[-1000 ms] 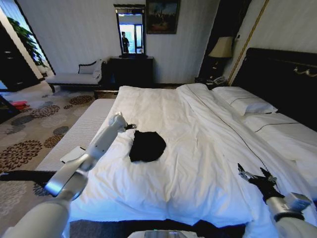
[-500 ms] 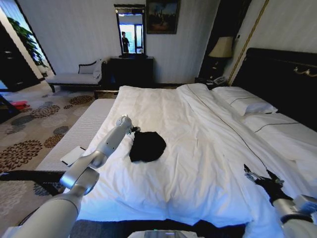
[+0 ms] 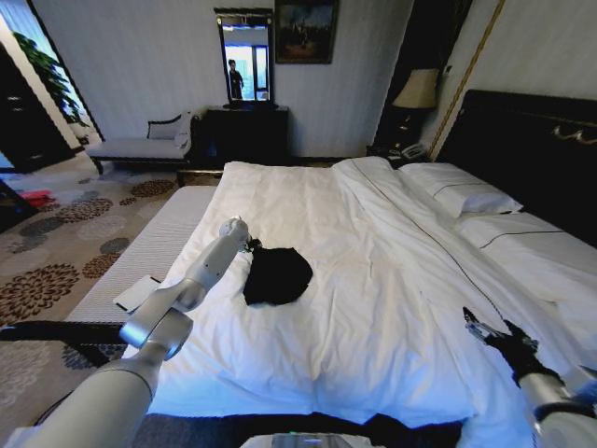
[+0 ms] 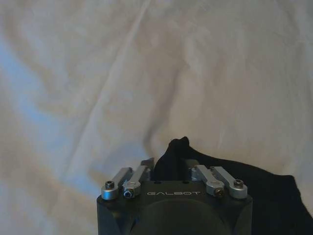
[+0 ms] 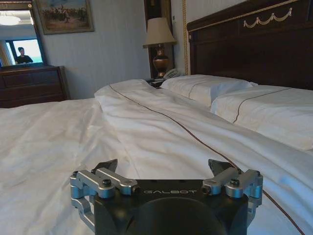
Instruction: Fold the clothes on the bed.
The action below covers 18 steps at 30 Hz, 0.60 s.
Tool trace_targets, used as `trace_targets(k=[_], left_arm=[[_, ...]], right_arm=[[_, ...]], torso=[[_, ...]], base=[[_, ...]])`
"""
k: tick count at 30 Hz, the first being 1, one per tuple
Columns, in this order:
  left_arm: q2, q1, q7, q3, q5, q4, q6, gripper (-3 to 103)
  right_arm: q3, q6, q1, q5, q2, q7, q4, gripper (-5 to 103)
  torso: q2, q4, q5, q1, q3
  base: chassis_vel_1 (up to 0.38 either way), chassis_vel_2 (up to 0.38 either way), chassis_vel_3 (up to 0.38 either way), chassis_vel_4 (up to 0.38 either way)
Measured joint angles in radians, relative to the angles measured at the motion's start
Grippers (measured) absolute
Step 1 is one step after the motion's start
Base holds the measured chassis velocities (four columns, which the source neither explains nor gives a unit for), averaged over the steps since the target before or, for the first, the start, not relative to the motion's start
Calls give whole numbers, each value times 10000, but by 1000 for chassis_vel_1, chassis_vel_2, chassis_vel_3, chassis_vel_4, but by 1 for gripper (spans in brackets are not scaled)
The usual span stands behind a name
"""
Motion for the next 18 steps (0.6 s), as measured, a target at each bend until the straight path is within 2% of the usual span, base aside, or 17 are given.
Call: trace_targets(k=[1,4,7,8,14,18], left_arm=[[-31,-12,54,-34,80,39,-2,24],[-26,-13,87,-39,131,34,-3,19],[13,-11,122,-45,169,16,-4,3],[45,-4,127,-38,170,-7,-5,2],[280,118,137,20,156,-265,-9,0],[519,287,139,129,131,-524,-11,0]], right_arm=[[-36,0,-2,-72,11,1,-2,100],[-74,0,2,-138,40,1,-5,100],[-207,0,25,-222,93,1,-15,100],[-253,0,37,-232,98,3,-15,100],[-410,-50,70,-90,-191,8,47,100],[-596,-379,284,731,-1391,95,158,100]], torso=[[0,-3,0,0,0],[0,0,0,0,0],[0,1,0,0,0],[0,0,0,0,0],[1,0,1,0,-1],[1,1,-1,0,0]], base=[[0,0,0,0],[0,0,0,0],[0,0,0,0],[0,0,0,0],[0,0,0,0],[0,0,0,0]])
